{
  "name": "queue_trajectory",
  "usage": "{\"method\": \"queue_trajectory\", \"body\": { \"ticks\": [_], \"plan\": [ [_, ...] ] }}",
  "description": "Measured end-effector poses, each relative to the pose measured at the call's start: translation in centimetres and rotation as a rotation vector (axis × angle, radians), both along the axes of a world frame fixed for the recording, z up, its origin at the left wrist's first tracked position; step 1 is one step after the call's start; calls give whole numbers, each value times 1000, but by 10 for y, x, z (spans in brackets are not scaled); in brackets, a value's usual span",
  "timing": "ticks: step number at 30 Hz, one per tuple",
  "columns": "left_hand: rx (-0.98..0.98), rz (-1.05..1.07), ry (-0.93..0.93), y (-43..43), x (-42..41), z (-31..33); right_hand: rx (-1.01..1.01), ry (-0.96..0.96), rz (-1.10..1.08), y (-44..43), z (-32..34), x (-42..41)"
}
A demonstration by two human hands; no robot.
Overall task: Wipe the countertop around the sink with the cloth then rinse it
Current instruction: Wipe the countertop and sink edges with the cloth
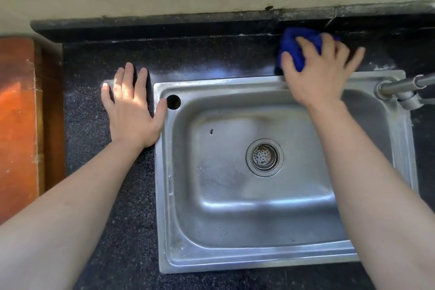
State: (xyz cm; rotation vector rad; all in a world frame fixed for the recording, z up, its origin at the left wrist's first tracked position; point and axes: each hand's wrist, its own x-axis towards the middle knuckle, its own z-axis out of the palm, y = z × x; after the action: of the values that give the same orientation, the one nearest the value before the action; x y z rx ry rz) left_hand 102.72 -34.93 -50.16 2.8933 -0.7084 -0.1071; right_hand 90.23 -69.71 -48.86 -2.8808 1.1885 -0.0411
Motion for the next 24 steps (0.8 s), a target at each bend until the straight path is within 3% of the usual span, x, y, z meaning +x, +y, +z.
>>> {"method": "queue_trajectory", "body": {
  "ticks": [4,8,14,17,21,24],
  "plan": [
    [13,7,1,1,0,-1,72,7,-196,-23,0,-11],
    [36,10,3,0,2,-3,88,-135,-352,8,-7,19],
    [35,14,22,-1,1,-1,72,-243,-32,125,-19,83],
    [16,-1,20,0,-1,0,119,-193,124,166,-18,99],
    [16,-1,26,1,0,1,107,-76,333,147,-8,88],
    [30,-3,43,-1,0,2,34,-90,218,102,-6,59]
  ]
}}
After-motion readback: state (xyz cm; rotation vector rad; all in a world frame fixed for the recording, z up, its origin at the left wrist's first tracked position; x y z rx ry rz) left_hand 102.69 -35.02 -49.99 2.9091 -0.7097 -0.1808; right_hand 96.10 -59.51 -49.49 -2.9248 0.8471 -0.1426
